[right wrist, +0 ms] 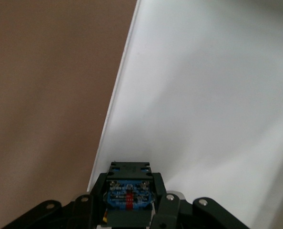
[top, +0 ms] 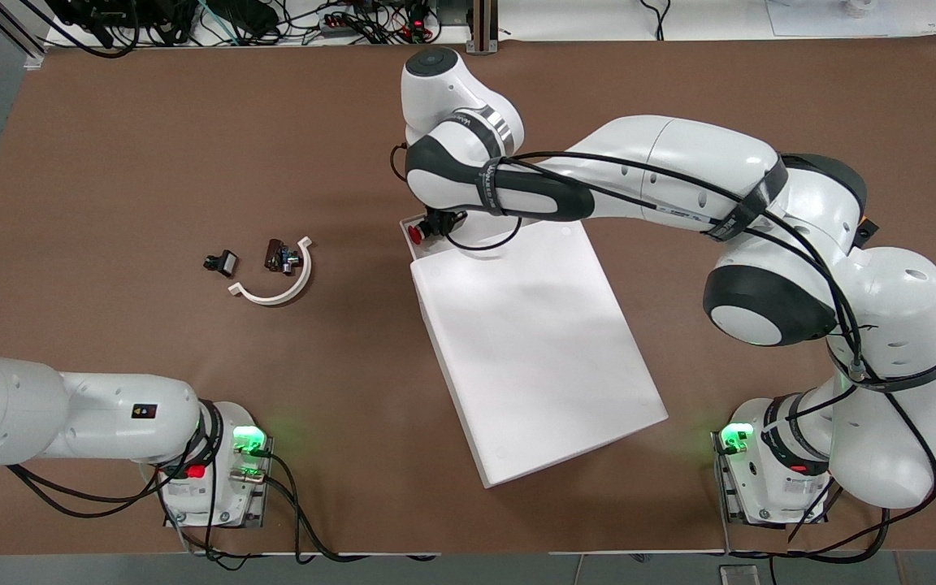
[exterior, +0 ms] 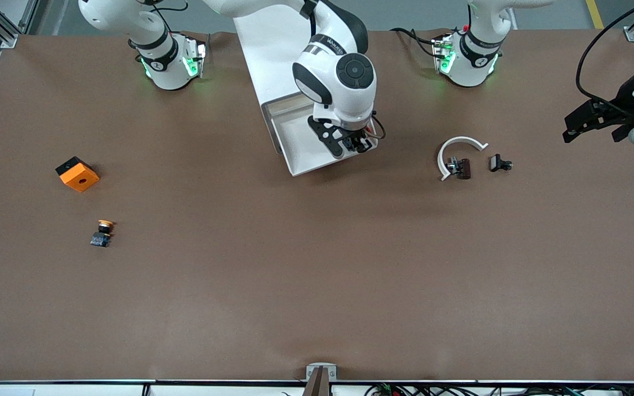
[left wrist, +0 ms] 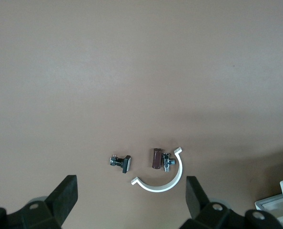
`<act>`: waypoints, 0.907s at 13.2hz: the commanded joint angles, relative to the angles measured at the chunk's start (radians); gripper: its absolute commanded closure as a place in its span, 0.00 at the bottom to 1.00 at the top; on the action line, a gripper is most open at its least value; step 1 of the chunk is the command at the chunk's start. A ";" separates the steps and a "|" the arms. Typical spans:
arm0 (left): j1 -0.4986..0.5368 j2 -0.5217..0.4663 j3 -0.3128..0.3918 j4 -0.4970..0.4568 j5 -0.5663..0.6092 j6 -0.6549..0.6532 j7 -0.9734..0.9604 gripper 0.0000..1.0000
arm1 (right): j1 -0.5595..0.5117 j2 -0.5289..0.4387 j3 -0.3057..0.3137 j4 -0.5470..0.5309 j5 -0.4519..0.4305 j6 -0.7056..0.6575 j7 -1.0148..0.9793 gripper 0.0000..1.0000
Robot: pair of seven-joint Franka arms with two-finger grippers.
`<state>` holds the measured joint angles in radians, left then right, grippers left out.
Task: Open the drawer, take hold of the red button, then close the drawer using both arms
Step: 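Lift the red button out of the drawer with the right gripper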
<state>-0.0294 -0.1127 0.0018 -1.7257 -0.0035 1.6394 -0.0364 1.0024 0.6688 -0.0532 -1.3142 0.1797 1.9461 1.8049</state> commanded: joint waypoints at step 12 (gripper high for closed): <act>-0.030 0.142 -0.163 0.015 0.022 0.048 -0.149 0.00 | -0.369 -0.184 -0.013 0.047 -0.035 -0.395 -0.902 1.00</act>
<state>-0.0565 -0.0271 -0.1151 -1.7269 -0.0034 1.6616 -0.1114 0.6921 0.5335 -0.0810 -1.2142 0.1724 1.5589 1.0109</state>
